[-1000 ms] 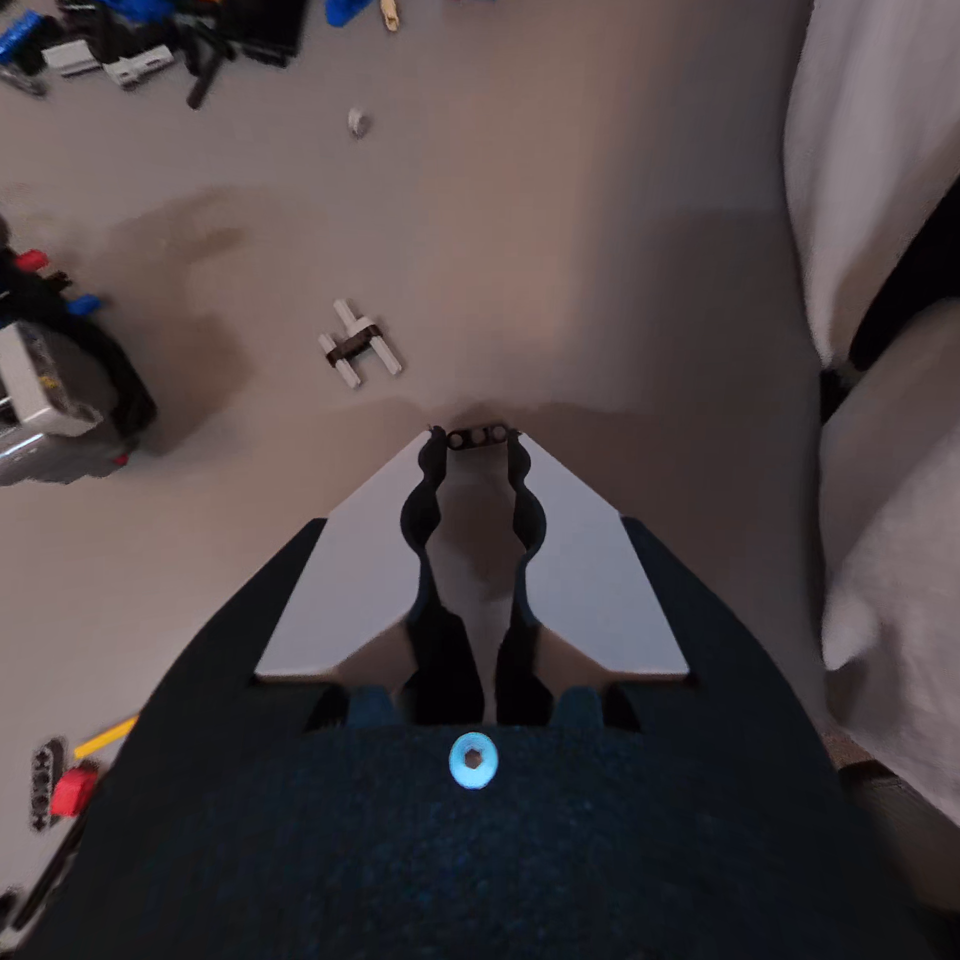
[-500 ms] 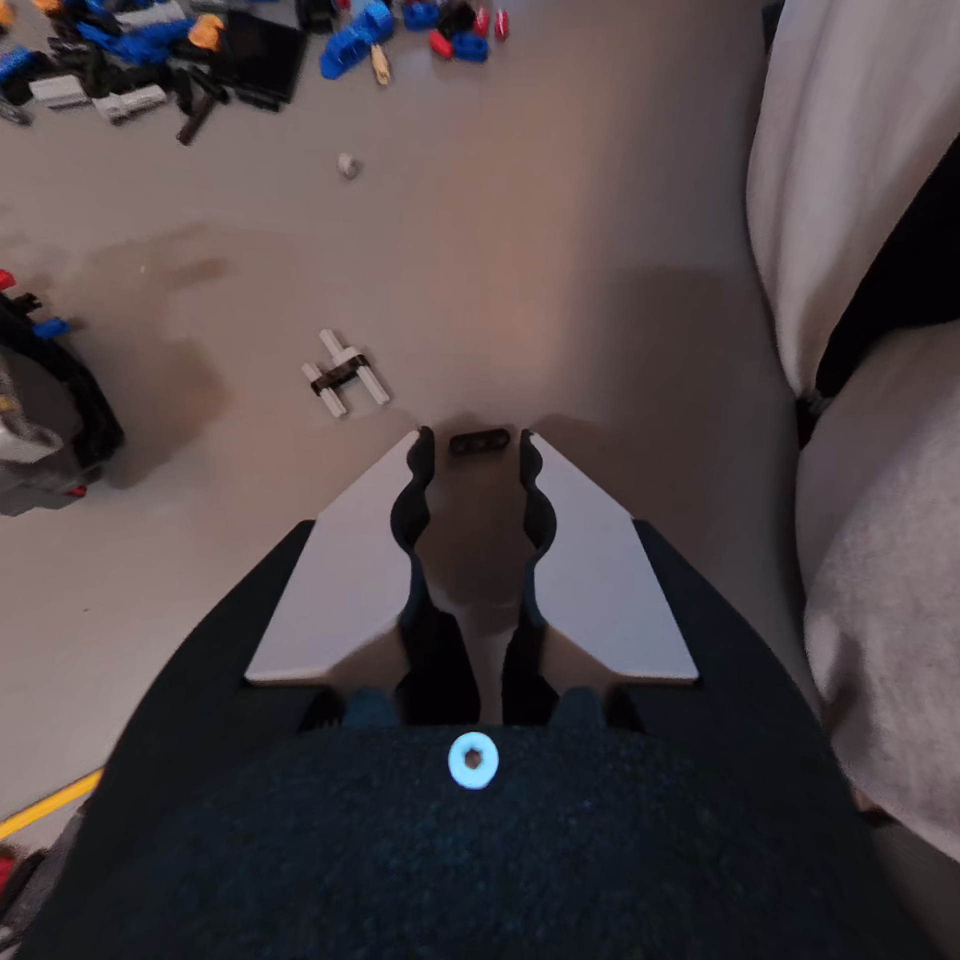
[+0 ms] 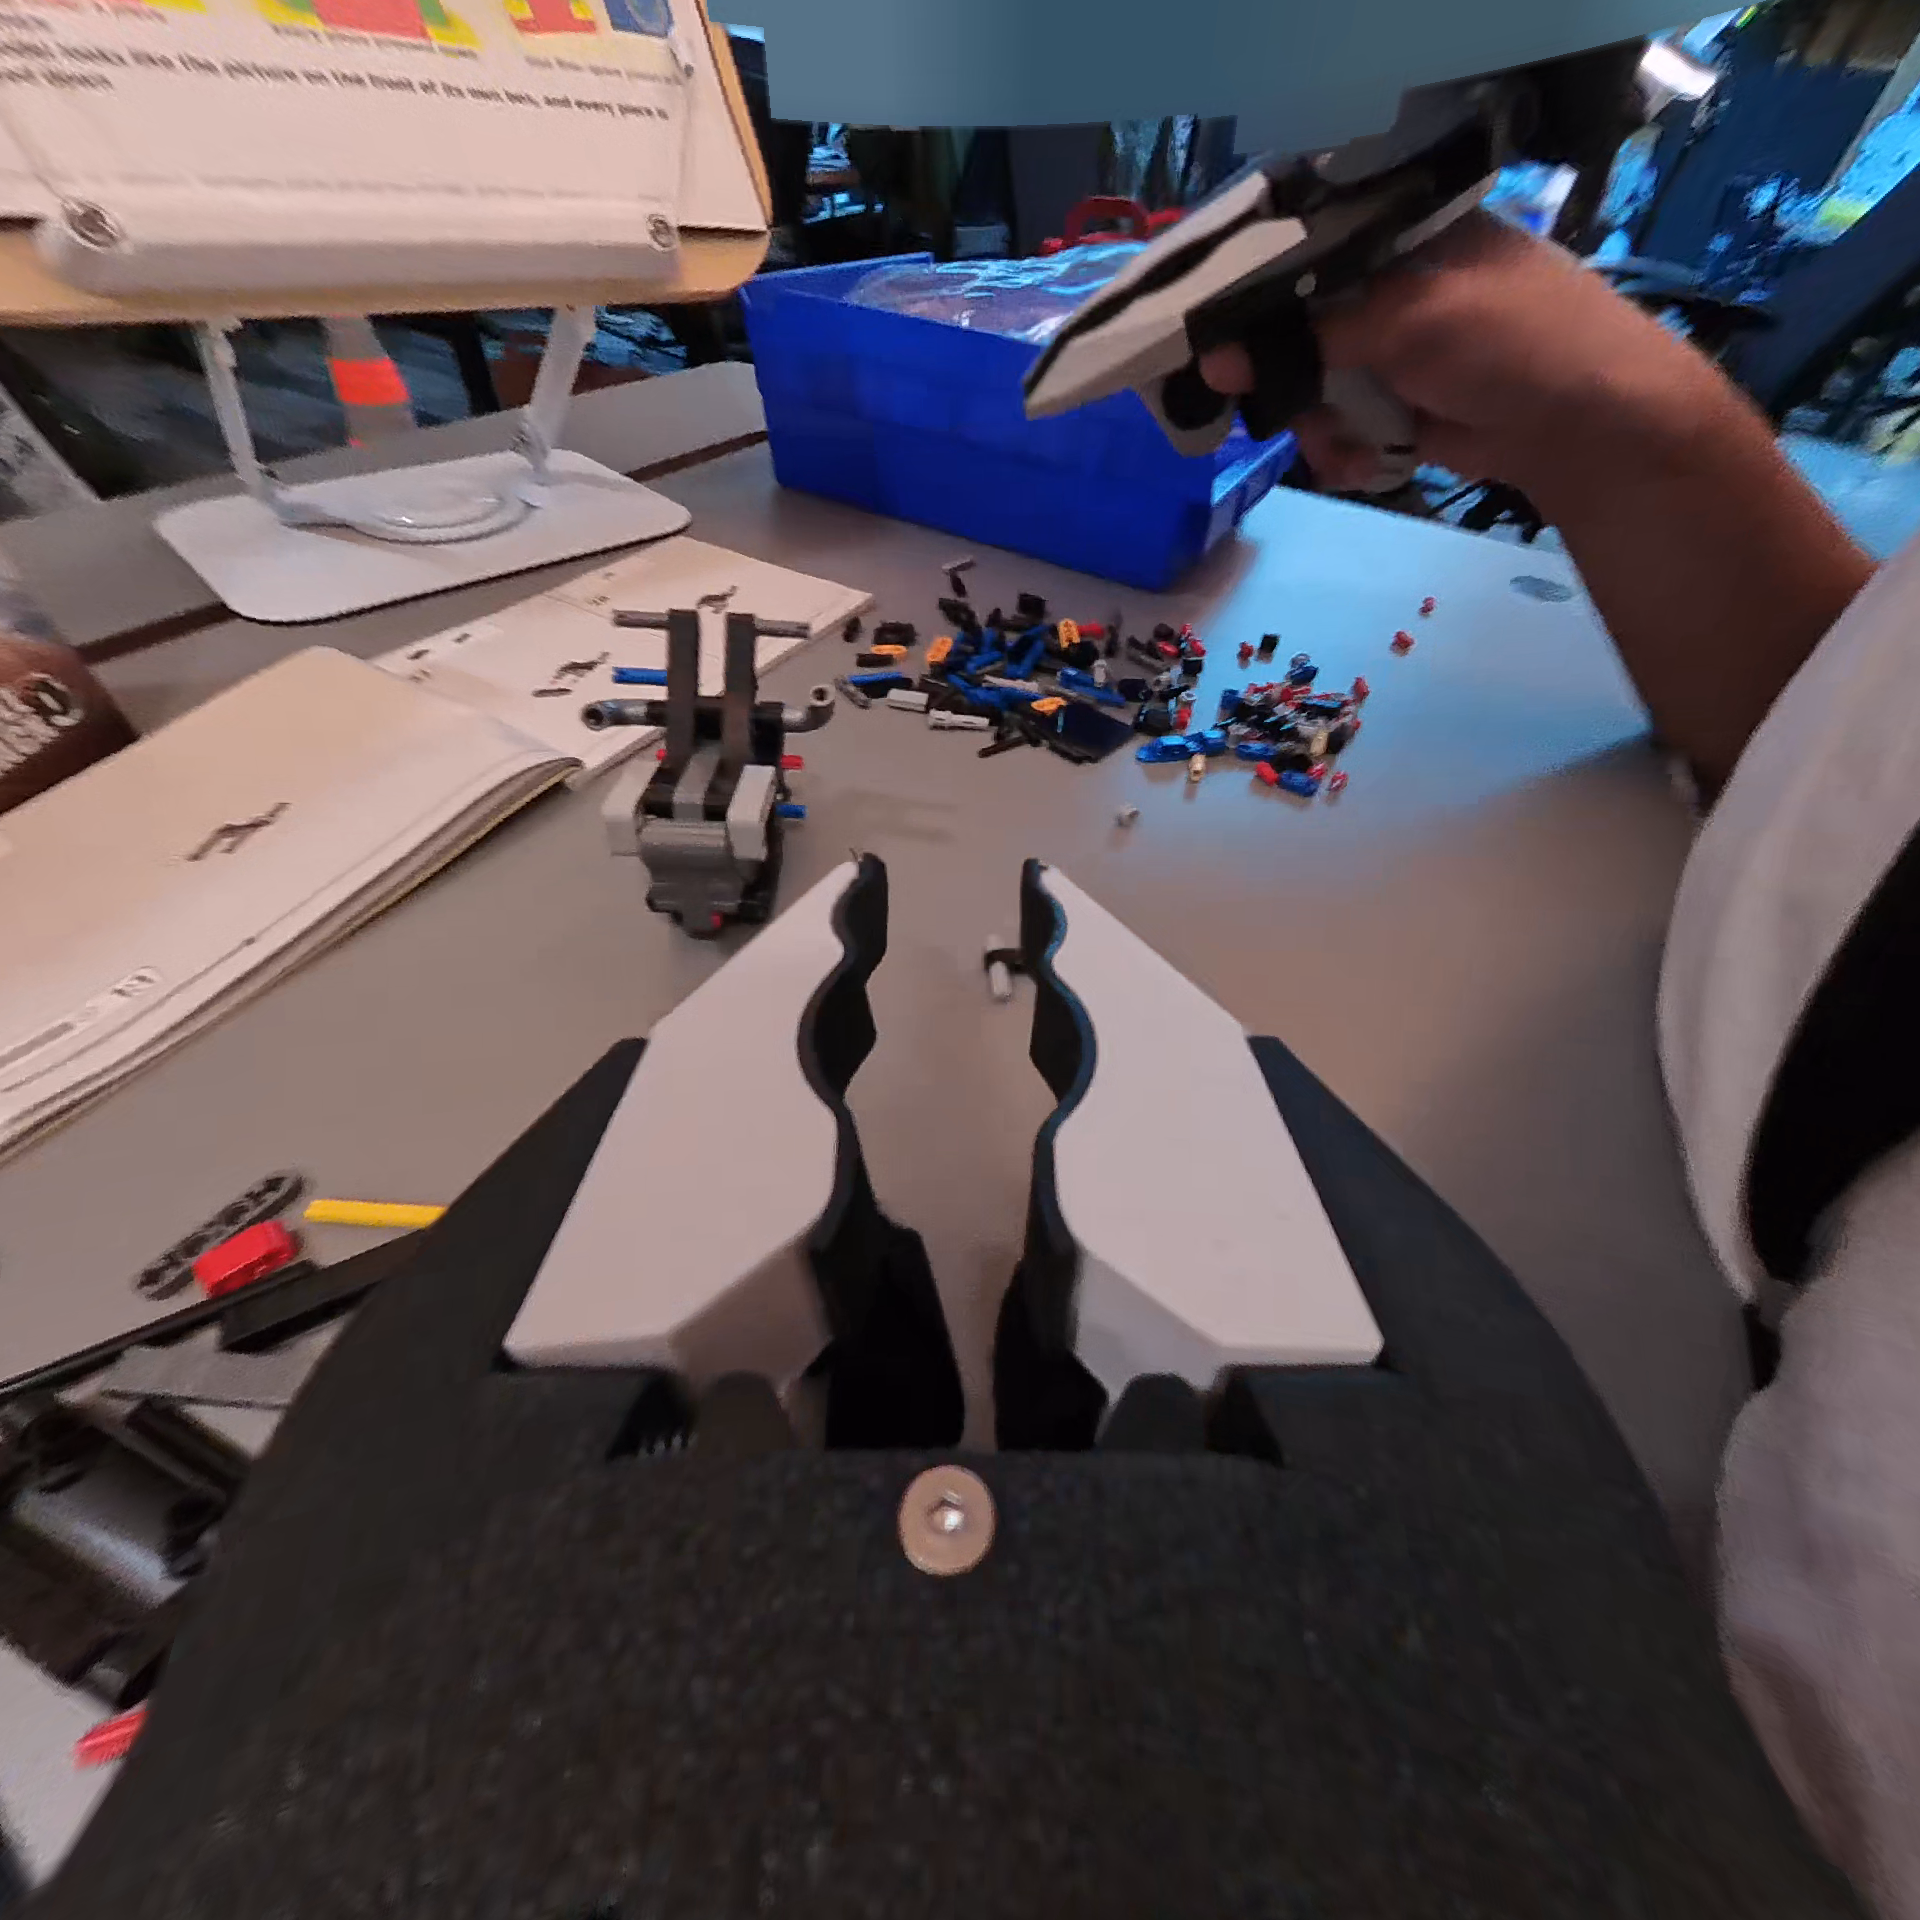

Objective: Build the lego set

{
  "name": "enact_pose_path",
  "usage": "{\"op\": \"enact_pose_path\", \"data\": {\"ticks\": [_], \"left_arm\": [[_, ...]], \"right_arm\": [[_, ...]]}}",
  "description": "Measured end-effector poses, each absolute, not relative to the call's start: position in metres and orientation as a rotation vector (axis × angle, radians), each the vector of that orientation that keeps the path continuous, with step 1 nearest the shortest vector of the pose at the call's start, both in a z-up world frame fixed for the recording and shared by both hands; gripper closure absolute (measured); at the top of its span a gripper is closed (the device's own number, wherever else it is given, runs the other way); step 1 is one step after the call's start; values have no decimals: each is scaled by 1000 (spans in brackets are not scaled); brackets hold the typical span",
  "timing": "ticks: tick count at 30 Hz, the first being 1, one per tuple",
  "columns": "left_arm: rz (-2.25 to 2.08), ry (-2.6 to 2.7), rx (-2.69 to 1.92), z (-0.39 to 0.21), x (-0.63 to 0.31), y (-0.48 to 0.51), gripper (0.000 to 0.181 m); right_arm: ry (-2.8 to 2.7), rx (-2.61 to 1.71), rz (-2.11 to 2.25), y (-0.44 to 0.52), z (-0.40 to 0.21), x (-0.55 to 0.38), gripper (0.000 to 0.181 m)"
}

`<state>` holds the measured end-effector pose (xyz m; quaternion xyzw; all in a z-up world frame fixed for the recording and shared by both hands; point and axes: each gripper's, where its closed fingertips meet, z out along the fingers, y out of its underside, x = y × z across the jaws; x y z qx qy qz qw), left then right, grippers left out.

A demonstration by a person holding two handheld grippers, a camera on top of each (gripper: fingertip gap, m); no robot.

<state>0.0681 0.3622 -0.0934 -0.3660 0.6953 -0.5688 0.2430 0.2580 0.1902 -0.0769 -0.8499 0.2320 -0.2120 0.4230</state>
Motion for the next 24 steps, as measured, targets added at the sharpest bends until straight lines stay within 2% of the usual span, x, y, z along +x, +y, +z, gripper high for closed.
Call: {"op": "enact_pose_path", "data": {"ticks": [8,16,18,24], "left_arm": [[-1446,2002,-915,-106,60,356,158],[-1499,2004,-963,-105,61,358,159],[-1493,2018,-968,-107,61,357,158],[-1486,2037,-978,-110,63,356,159]], "right_arm": [[716,-2345,-381,194,-165,244,155],[781,-2293,-364,190,-171,241,155],[774,-2274,-363,192,-170,242,160],[750,-2285,-385,191,-169,245,161]]}}
